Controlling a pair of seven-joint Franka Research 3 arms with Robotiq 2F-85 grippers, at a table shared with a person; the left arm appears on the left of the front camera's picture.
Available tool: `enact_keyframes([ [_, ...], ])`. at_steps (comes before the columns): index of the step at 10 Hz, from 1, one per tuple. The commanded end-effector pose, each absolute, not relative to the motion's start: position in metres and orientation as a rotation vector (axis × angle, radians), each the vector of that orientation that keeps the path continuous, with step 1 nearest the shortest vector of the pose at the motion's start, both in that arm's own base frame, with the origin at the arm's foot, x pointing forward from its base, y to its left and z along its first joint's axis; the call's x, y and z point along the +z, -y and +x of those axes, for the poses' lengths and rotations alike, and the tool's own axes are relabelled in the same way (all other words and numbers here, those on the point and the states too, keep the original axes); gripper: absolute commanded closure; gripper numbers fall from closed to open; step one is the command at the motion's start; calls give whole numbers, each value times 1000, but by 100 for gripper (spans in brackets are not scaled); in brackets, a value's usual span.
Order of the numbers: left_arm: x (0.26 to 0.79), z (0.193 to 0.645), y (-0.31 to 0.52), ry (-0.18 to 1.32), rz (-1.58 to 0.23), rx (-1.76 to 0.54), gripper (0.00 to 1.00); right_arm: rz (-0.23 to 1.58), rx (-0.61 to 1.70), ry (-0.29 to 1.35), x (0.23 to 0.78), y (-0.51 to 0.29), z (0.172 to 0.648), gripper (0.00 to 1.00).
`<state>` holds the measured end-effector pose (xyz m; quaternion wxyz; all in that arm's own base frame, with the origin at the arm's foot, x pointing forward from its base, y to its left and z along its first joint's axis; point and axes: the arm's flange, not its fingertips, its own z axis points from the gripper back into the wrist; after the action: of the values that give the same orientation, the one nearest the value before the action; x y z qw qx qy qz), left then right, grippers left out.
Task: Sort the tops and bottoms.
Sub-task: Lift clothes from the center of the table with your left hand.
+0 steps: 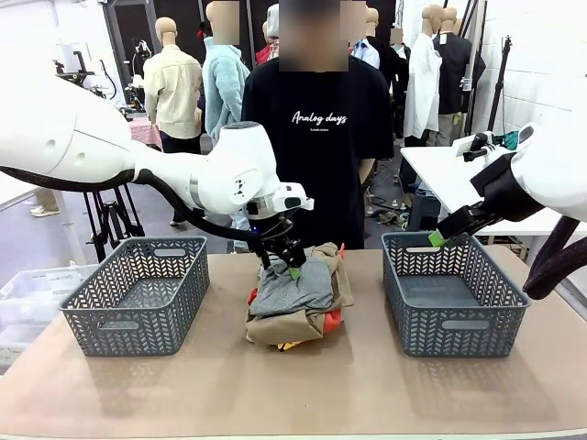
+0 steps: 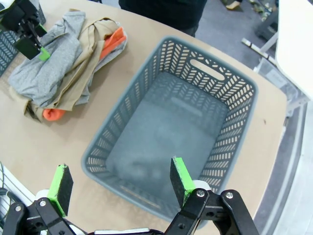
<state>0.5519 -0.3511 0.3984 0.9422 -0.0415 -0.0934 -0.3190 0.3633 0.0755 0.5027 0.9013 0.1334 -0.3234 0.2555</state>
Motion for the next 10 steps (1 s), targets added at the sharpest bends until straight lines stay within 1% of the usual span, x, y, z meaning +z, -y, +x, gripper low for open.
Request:
enact_keyframes([
  [1, 401, 563, 349, 164, -98, -662, 44, 298, 529, 668, 501, -75, 365, 0],
  [4, 398, 564, 351, 162, -85, -660, 100, 298, 529, 668, 501, -75, 365, 0],
  [10, 404, 556, 348, 152, -100, -659, 100, 298, 529, 668, 501, -75, 365, 0],
])
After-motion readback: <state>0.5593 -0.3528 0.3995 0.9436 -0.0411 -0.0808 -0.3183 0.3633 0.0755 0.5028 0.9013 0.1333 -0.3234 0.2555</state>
